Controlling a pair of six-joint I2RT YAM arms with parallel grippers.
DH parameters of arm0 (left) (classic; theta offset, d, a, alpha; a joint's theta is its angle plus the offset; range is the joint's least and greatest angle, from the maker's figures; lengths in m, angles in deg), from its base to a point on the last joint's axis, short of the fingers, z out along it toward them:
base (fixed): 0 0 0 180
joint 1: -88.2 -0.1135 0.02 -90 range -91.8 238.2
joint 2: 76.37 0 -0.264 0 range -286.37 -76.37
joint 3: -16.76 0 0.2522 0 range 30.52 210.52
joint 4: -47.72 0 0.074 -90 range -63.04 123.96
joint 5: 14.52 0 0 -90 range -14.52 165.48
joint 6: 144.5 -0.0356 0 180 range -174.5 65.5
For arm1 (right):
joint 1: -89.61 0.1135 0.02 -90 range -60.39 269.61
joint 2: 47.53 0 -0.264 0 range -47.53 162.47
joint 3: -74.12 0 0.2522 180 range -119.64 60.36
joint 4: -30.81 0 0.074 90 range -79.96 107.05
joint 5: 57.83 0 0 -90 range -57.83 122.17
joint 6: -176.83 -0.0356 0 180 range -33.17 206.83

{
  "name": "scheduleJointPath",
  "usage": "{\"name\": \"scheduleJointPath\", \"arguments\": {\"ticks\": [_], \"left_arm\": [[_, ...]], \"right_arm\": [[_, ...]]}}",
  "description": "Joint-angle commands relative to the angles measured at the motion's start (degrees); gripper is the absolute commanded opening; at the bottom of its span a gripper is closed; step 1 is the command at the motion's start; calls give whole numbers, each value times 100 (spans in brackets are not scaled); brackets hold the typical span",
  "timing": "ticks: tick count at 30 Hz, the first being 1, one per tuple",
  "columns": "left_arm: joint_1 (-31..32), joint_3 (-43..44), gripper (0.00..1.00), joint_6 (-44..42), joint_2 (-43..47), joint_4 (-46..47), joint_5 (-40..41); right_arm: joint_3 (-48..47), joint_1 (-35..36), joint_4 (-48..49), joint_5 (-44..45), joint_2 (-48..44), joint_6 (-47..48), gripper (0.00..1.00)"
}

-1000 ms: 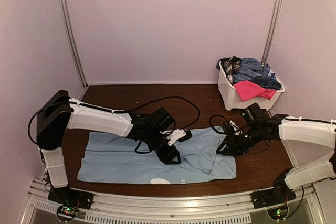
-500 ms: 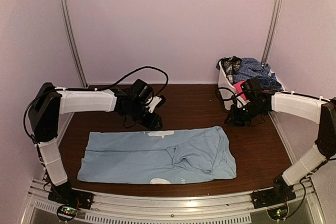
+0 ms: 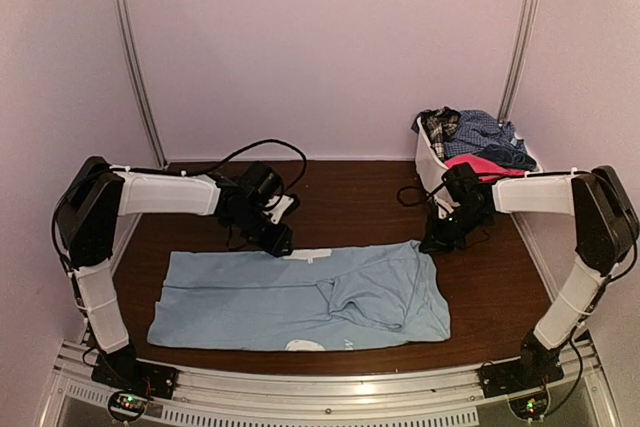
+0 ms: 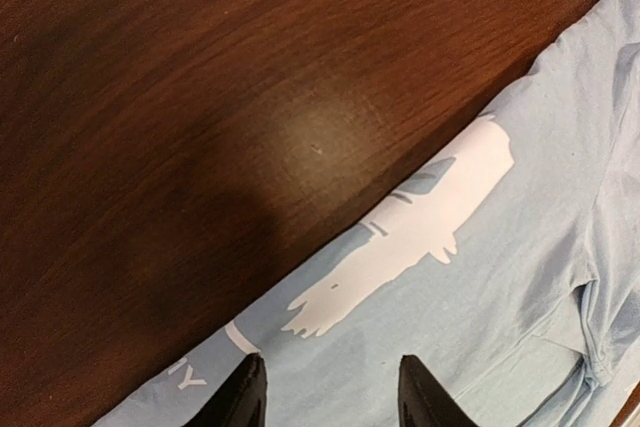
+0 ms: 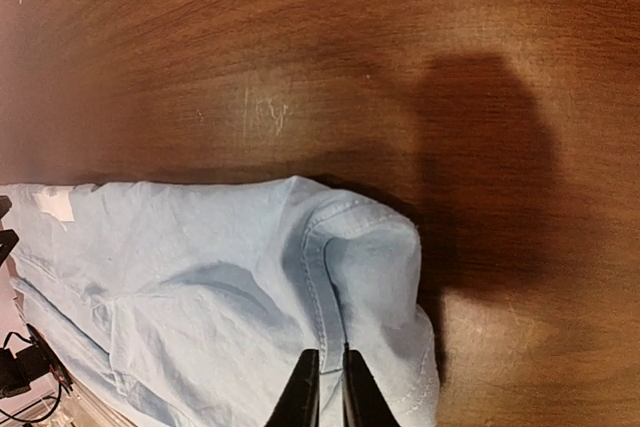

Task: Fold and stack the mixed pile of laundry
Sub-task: Rotate the rectangle-folded T-shirt at the center of the board.

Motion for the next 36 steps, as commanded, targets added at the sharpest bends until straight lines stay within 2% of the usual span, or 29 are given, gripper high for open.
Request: {"name": "scheduleJointPath", "arguments": {"ticks": [1, 13, 27, 33, 36], "left_arm": [[-50, -21, 47, 33, -134, 39, 103], [-165, -27, 47, -42, -202, -99, 185], [-336, -316, 47, -100, -247, -139, 215], [-419, -346, 47, -189, -283, -180, 214], [-474, -364, 47, -213, -295, -192, 245]], "right_arm": [[-244, 5, 306, -70, 240, -93, 11], [-590, 5, 352, 151, 850, -47, 10], [-1036, 167, 273, 117, 1268, -70, 25], [-1020, 289, 126, 157, 1397, -3, 27], [-897, 295, 131, 184, 1376, 22, 22]]}}
